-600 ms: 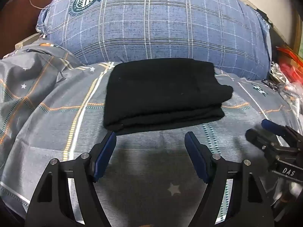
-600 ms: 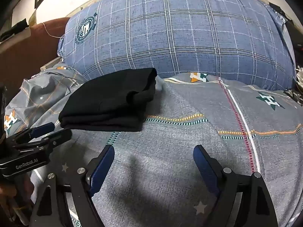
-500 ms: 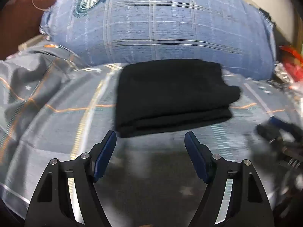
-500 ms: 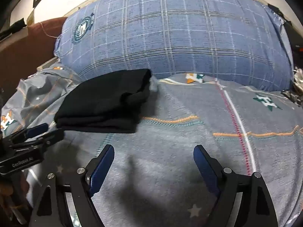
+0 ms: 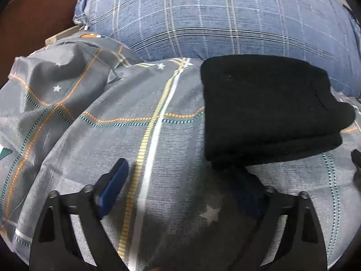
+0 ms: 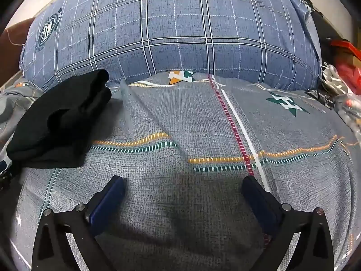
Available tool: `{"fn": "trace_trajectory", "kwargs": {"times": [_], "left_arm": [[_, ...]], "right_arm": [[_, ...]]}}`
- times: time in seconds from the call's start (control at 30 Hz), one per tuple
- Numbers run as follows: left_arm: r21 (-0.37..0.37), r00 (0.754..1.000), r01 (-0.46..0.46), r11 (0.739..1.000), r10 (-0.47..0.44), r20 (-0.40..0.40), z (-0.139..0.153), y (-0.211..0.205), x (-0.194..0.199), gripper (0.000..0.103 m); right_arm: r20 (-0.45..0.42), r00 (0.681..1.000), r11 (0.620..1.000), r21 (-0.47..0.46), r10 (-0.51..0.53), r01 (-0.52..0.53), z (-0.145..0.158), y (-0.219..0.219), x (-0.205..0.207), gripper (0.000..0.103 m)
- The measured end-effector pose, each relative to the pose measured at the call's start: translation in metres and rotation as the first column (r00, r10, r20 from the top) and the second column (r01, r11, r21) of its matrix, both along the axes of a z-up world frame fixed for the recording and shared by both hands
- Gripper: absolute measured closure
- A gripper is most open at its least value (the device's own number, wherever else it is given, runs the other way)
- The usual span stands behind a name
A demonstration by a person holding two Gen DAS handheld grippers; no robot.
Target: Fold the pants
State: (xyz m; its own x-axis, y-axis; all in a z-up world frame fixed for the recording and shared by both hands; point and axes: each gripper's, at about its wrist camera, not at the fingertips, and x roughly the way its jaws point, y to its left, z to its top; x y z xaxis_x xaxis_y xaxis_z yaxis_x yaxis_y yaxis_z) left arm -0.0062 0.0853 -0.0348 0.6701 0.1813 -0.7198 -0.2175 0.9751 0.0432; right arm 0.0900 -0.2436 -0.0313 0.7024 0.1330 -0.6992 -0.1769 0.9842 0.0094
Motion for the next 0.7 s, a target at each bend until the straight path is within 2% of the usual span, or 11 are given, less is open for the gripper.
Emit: {"fn": "trace_trajectory", "kwargs": {"times": [0.07, 0.13, 0.17, 0.23, 0.33, 0.47, 0.57, 0.7], "left_arm": [[-0.071, 1.000, 0.012, 0.997, -0.012, -0.002, -0.001, 0.011, -0.001, 0.010], [-0.182, 1.000, 0.029, 0.983, -0.027, 0.013, -0.002, 0.029, -0.004, 0.006], [-0.200, 0.999, 0.037, 0.979, -0.032, 0.028, -0.001, 0.031, -0.008, 0.006], [-0.187, 0.999, 0.042, 0.981, -0.039, 0.023, -0.001, 0.030, -0.010, 0.006], [-0.088, 0.999, 0.032, 0.996, -0.033, -0.009, 0.000, 0.017, -0.007, 0.003], [-0.146, 0.999, 0.039, 0.988, -0.039, 0.002, -0.003, 0.028, -0.009, 0.001], [-0.106, 0.999, 0.041, 0.994, -0.042, -0.006, -0.007, 0.025, -0.006, 0.001], [-0.120, 0.999, 0.047, 0.992, -0.048, -0.004, -0.009, 0.028, -0.004, 0.001]], "right_arm": [[-0.004, 1.000, 1.000, -0.001, 0.001, -0.001, 0.002, -0.005, 0.001, 0.000], [-0.011, 1.000, 1.000, 0.004, 0.000, 0.000, 0.004, -0.007, 0.003, 0.000], [-0.013, 1.000, 1.000, 0.003, 0.000, 0.000, 0.004, -0.007, 0.004, 0.000], [-0.014, 1.000, 1.000, 0.000, 0.001, -0.001, 0.005, -0.007, 0.005, 0.000], [-0.012, 1.000, 1.000, 0.002, -0.006, 0.006, 0.004, -0.006, 0.002, 0.000], [-0.008, 1.000, 1.000, 0.002, -0.015, 0.015, 0.001, -0.002, 0.000, 0.000], [-0.006, 1.000, 1.000, 0.003, -0.020, 0.020, 0.000, 0.000, -0.001, 0.000], [-0.006, 1.000, 1.000, 0.003, -0.022, 0.022, -0.001, 0.002, 0.000, 0.000]]}}
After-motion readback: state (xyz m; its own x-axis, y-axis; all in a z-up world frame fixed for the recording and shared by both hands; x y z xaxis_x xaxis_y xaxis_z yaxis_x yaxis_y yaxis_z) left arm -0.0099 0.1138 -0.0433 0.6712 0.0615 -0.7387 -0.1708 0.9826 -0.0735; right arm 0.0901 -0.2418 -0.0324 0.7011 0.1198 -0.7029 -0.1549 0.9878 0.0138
